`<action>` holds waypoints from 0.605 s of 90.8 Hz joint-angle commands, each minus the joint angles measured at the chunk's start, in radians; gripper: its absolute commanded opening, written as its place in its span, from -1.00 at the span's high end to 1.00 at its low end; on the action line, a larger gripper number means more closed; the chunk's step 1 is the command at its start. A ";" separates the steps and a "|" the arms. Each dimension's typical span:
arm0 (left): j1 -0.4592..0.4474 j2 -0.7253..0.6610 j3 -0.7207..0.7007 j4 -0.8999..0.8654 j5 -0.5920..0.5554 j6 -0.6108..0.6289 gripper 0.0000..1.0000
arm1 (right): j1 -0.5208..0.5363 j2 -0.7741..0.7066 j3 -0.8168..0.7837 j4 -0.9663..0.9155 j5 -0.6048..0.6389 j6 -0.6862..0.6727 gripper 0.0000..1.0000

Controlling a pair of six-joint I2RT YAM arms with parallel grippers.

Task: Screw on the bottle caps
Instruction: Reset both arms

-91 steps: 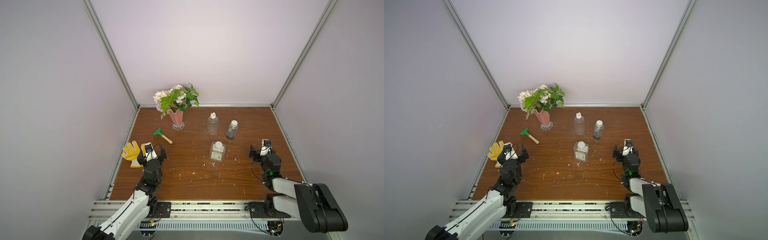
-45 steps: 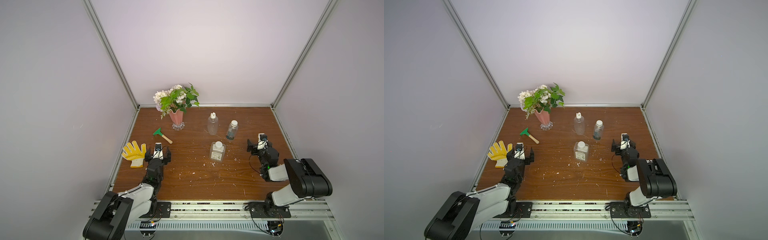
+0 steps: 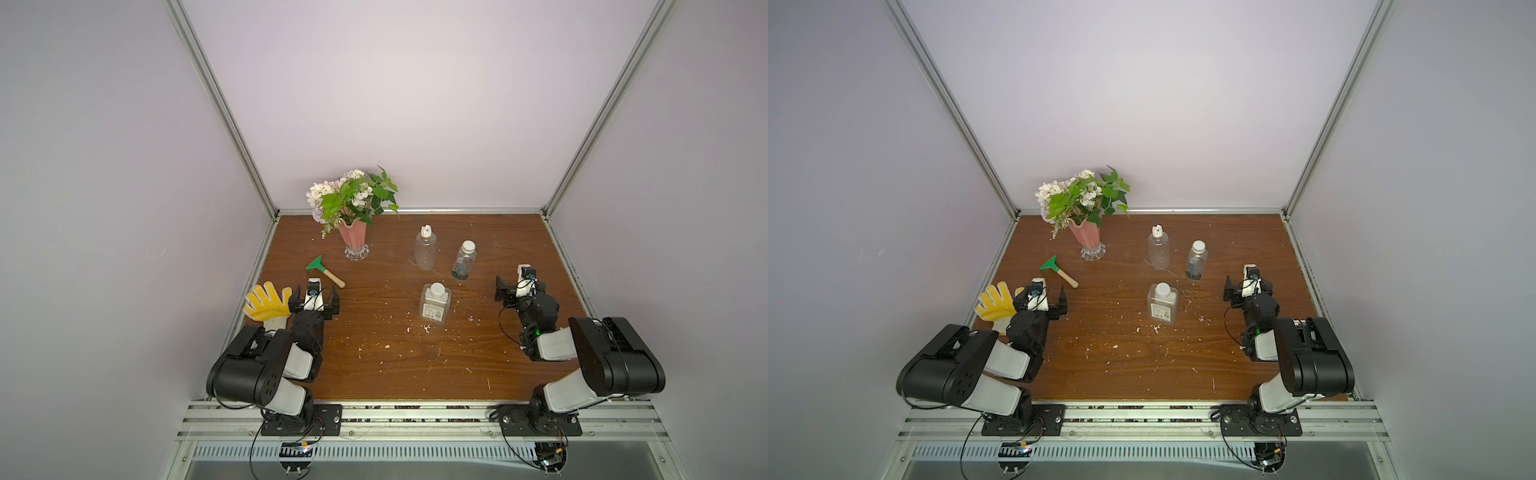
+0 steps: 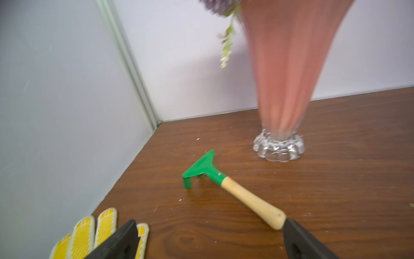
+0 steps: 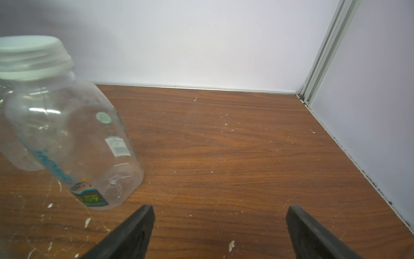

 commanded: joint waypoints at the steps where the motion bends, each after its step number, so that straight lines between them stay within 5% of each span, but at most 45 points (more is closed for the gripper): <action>1: 0.030 -0.011 0.067 -0.039 0.013 -0.063 -0.99 | -0.001 -0.015 0.006 0.012 0.000 0.013 -0.98; 15: 0.086 -0.015 0.161 -0.209 0.076 -0.111 -0.99 | -0.001 -0.016 0.006 0.011 0.000 0.013 -0.98; 55: 0.087 -0.014 0.166 -0.215 0.115 -0.089 -0.99 | -0.001 -0.017 0.006 0.012 -0.001 0.012 -0.98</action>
